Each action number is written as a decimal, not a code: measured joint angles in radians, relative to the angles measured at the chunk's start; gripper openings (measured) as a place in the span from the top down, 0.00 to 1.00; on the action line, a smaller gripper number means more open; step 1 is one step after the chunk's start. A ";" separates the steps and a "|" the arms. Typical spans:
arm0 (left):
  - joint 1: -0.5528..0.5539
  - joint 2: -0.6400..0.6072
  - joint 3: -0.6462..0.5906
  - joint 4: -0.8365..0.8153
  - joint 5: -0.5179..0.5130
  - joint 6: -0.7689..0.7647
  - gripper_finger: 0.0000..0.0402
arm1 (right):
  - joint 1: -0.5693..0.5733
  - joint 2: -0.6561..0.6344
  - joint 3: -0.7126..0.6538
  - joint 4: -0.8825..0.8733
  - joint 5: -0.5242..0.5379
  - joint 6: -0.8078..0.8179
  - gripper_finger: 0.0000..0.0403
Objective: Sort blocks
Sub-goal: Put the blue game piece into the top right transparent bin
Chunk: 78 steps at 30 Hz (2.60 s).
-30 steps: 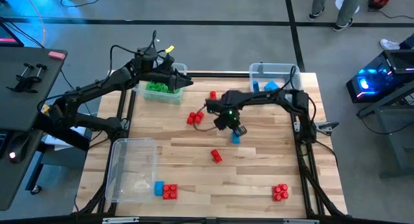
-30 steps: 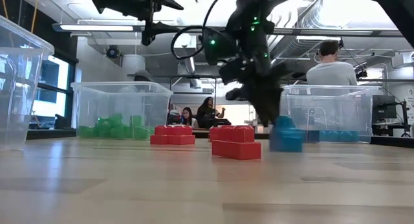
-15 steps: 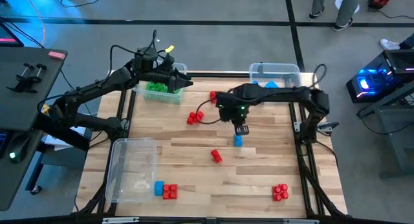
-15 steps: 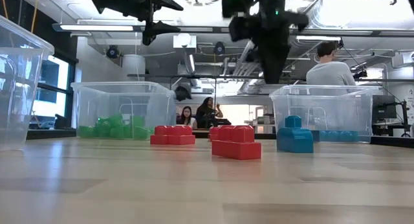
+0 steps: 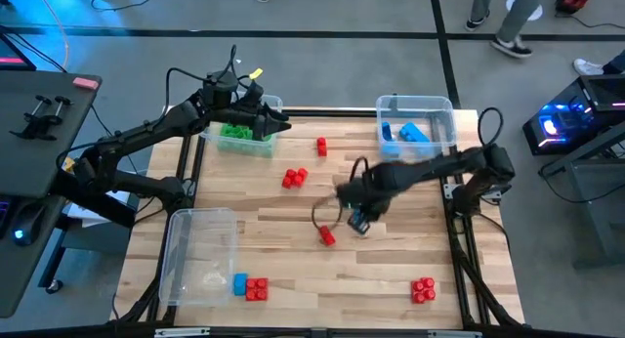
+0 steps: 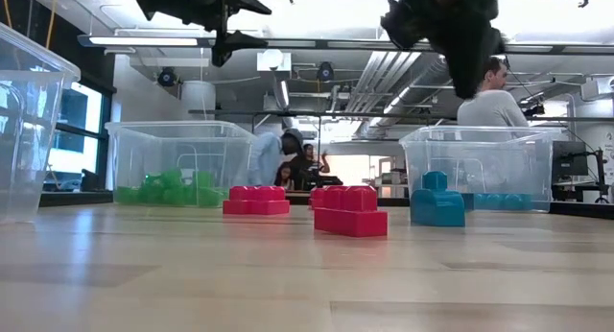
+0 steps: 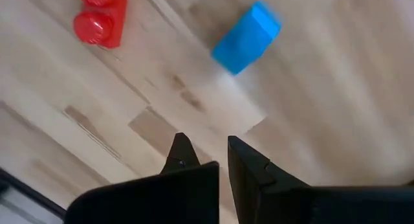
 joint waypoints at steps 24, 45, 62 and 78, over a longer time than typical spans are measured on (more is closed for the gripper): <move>0.002 0.000 0.000 0.000 0.057 0.098 0.37 | 0.064 0.010 -0.211 0.322 0.243 0.955 0.61; 0.002 0.000 0.000 0.000 0.057 0.101 0.37 | -0.052 0.145 -0.268 0.383 0.164 0.708 0.51; 0.014 0.000 0.000 0.082 0.112 0.083 0.37 | -0.055 0.044 -0.212 0.186 0.177 0.657 0.93; 0.026 0.000 0.000 0.117 0.107 0.024 0.37 | -0.553 -0.456 -0.243 0.038 0.779 0.548 0.99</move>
